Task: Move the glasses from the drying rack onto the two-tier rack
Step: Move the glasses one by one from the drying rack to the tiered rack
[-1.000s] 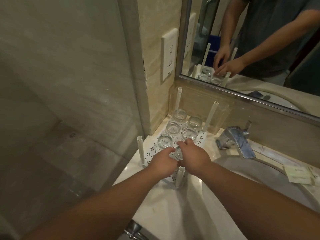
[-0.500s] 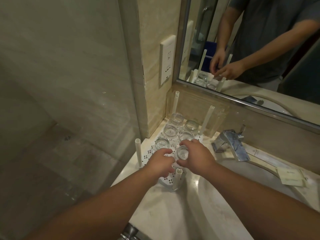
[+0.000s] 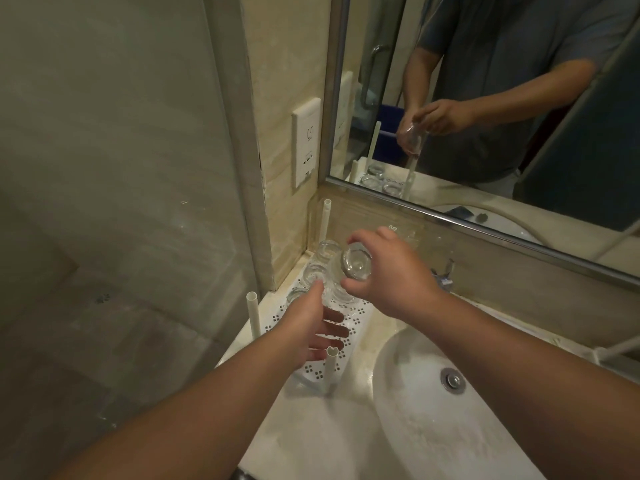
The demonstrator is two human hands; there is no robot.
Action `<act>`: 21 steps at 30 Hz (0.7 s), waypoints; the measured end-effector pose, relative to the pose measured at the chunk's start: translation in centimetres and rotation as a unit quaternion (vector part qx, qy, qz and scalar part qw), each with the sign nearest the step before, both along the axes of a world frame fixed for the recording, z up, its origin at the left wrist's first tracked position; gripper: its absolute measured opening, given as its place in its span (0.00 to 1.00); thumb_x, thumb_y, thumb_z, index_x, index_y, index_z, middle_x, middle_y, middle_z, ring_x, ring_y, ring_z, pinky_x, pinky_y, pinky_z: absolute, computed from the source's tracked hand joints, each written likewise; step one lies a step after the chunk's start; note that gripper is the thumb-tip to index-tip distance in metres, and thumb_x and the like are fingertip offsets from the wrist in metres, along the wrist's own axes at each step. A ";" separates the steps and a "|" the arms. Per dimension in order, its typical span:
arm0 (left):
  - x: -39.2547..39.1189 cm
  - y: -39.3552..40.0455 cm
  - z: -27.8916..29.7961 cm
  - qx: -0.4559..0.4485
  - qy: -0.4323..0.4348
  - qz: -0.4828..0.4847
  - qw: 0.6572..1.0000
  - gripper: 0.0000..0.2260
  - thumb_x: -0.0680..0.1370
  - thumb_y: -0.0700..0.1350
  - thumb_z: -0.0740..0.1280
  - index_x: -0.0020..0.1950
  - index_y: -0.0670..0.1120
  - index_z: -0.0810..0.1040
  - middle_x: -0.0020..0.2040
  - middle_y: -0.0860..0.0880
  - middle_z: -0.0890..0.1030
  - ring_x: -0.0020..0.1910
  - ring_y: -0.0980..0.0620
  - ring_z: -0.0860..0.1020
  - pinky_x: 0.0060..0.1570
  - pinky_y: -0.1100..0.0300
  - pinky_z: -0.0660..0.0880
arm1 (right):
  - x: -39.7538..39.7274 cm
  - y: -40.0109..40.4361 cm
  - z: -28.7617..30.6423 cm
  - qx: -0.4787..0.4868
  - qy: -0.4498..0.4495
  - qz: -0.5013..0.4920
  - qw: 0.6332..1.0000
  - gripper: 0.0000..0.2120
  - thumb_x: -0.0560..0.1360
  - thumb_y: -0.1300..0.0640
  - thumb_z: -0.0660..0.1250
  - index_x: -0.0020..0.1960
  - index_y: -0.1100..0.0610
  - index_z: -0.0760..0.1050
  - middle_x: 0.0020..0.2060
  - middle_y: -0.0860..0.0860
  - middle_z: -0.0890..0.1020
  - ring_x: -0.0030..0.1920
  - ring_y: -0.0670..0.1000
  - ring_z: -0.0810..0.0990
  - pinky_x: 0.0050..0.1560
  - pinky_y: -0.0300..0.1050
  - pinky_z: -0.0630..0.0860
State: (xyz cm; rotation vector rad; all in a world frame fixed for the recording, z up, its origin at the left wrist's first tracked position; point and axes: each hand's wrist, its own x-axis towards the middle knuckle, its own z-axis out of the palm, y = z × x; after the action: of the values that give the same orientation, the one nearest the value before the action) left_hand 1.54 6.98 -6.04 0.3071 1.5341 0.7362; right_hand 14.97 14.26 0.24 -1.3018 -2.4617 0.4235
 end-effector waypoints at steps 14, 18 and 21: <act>0.2 1.2 5.7 0.036 -0.186 0.015 0.982 0.45 0.70 0.79 0.54 0.61 0.41 0.80 0.49 0.42 0.85 0.44 0.39 0.85 0.49 0.52 0.77 | 0.6 -1.6 1.5 0.092 -0.003 0.058 0.994 0.27 0.68 0.46 0.75 0.63 0.44 0.68 0.57 0.43 0.70 0.44 0.52 0.79 0.40 0.50 0.78; 0.6 1.5 7.2 0.049 -0.235 0.052 0.969 0.43 0.68 0.77 0.62 0.62 0.40 0.79 0.51 0.41 0.84 0.42 0.41 0.84 0.44 0.51 0.82 | 1.1 -2.0 1.2 0.116 -0.005 0.065 0.991 0.30 0.67 0.47 0.76 0.63 0.48 0.66 0.59 0.44 0.69 0.42 0.51 0.79 0.37 0.49 0.77; 0.7 1.8 7.8 0.058 -0.225 0.050 0.971 0.41 0.68 0.72 0.68 0.66 0.39 0.76 0.57 0.39 0.83 0.45 0.40 0.85 0.42 0.48 0.82 | 1.5 -2.5 1.0 0.137 0.013 0.060 0.989 0.28 0.69 0.43 0.72 0.63 0.50 0.66 0.59 0.46 0.70 0.36 0.48 0.76 0.32 0.44 0.72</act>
State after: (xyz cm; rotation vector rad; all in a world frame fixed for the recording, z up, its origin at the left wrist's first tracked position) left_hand 2.23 8.81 1.75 0.1352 1.0845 0.9073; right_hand 16.51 11.78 1.29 -1.0339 -2.4777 0.1211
